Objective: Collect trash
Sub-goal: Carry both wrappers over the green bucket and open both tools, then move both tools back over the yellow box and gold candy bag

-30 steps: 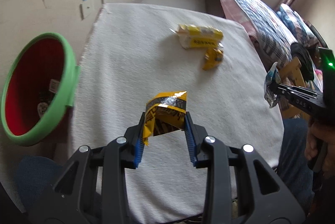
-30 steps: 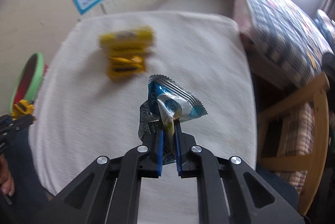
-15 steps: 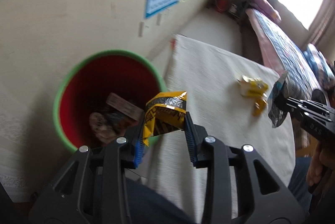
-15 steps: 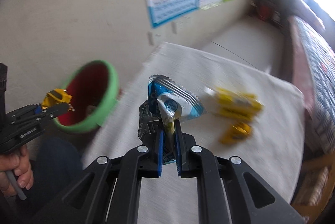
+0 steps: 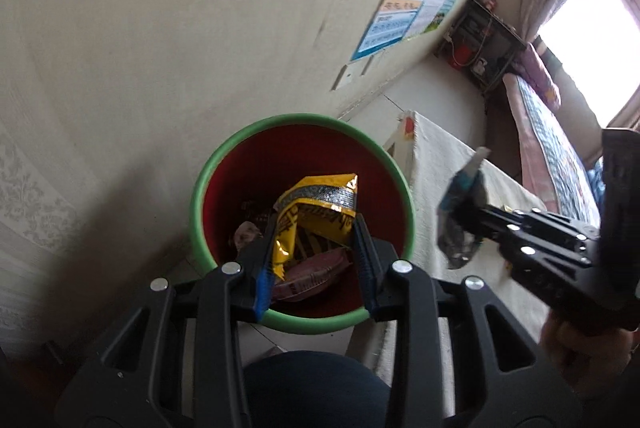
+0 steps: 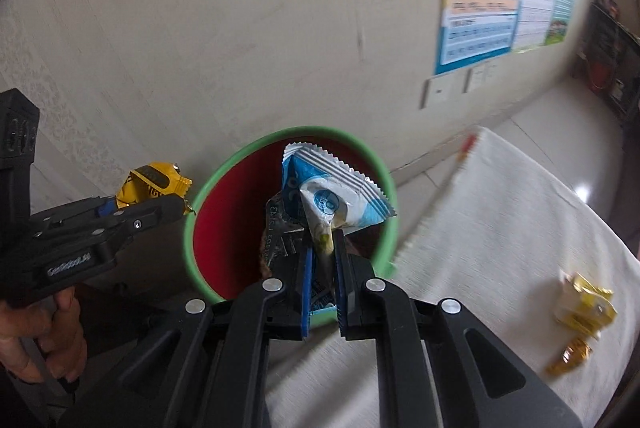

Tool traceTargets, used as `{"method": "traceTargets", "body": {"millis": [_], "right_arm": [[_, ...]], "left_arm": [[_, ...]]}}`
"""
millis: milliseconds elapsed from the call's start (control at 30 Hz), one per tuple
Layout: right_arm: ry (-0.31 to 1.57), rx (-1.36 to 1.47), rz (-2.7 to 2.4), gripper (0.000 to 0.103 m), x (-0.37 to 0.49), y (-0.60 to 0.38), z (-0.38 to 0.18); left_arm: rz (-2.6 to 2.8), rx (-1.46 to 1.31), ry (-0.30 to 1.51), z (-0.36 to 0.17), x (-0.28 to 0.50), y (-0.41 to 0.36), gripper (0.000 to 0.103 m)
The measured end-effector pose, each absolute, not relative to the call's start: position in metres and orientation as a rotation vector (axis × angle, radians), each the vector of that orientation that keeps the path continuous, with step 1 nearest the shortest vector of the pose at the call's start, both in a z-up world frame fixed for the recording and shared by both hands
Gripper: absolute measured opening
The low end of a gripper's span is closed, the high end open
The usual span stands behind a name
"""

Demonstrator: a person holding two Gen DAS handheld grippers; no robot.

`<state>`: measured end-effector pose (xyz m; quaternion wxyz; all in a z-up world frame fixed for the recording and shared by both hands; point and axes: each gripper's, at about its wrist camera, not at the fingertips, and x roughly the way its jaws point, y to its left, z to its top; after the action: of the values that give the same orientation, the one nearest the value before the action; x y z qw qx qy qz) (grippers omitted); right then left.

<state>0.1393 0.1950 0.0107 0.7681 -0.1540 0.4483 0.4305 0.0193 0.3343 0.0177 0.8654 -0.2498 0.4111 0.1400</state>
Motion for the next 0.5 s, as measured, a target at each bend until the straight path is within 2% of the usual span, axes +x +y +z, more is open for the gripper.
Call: {"method": "traceTargets", "body": {"millis": [100, 133, 200, 233, 267, 300, 367, 433, 500], "right_arm": [[0.991, -0.35, 0.955, 0.012, 0.14, 0.214, 0.0], [0.996, -0.354, 0.962, 0.016, 0.14, 0.22, -0.003], [1.009, -0.364, 0.972, 0.038, 0.14, 0.228, -0.01], [1.008, -0.369, 0.969, 0.064, 0.141, 0.229, -0.012], [0.992, -0.374, 0.96, 0.071, 0.139, 0.23, -0.012], [0.978, -0.379, 0.955, 0.072, 0.136, 0.228, -0.011], [0.972, -0.395, 0.953, 0.078, 0.133, 0.227, -0.013], [0.978, -0.39, 0.944, 0.08, 0.133, 0.223, -0.015], [0.982, -0.385, 0.933, 0.084, 0.135, 0.218, -0.016]], "left_arm": [[0.299, -0.547, 0.854, 0.014, 0.017, 0.345, 0.033], [0.298, -0.559, 0.849, 0.014, 0.017, 0.349, 0.035], [0.293, -0.581, 0.836, 0.014, 0.015, 0.356, 0.045], [0.287, -0.589, 0.829, 0.014, 0.016, 0.359, 0.053], [0.285, -0.598, 0.817, 0.015, 0.016, 0.361, 0.061], [0.287, -0.602, 0.809, 0.016, 0.015, 0.364, 0.066], [0.301, -0.614, 0.786, 0.018, 0.014, 0.368, 0.086], [0.311, -0.627, 0.772, 0.018, 0.011, 0.37, 0.095], [0.324, -0.639, 0.762, 0.018, 0.008, 0.372, 0.098]]}}
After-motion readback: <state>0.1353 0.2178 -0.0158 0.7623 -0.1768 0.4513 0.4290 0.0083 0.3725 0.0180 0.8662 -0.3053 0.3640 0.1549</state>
